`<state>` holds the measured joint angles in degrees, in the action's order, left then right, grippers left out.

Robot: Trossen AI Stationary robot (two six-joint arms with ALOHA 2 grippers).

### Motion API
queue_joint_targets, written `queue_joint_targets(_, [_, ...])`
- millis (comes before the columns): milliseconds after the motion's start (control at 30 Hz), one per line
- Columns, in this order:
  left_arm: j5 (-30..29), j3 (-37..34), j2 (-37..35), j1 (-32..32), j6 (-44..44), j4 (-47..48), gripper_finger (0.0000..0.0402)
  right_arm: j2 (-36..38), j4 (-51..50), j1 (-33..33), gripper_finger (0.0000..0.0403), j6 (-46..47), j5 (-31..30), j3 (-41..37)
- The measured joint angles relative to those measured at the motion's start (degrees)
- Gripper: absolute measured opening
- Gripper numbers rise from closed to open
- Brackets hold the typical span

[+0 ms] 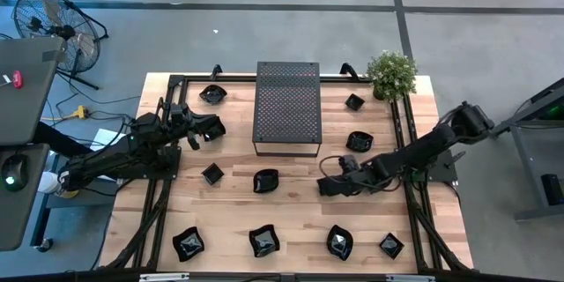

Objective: Pick & Place Mini shaped plates
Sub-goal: Put the square plate on the shelf

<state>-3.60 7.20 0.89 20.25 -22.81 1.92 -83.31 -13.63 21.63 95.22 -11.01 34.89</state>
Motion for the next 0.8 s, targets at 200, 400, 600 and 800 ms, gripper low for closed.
queue_joint_targets(200, [-0.09,0.00,0.00,0.00,0.00,1.62,0.0001,3.04,-0.46,-0.37,0.0002,-1.34,0.51,-0.02])
queue_joint_targets(400, [-1.25,0.00,-0.02,0.00,0.11,1.72,0.0001,9.51,-1.69,-0.37,0.0003,-4.23,3.05,1.34])
queue_joint_targets(600, [-1.49,0.00,0.00,0.00,0.18,1.72,0.0001,17.20,-4.68,-1.21,0.0004,-12.36,0.59,8.48])
queue_joint_targets(800, [-2.01,0.00,-0.01,0.00,0.24,1.44,0.0001,19.25,-5.78,-9.91,0.0005,-29.87,-14.53,21.18])
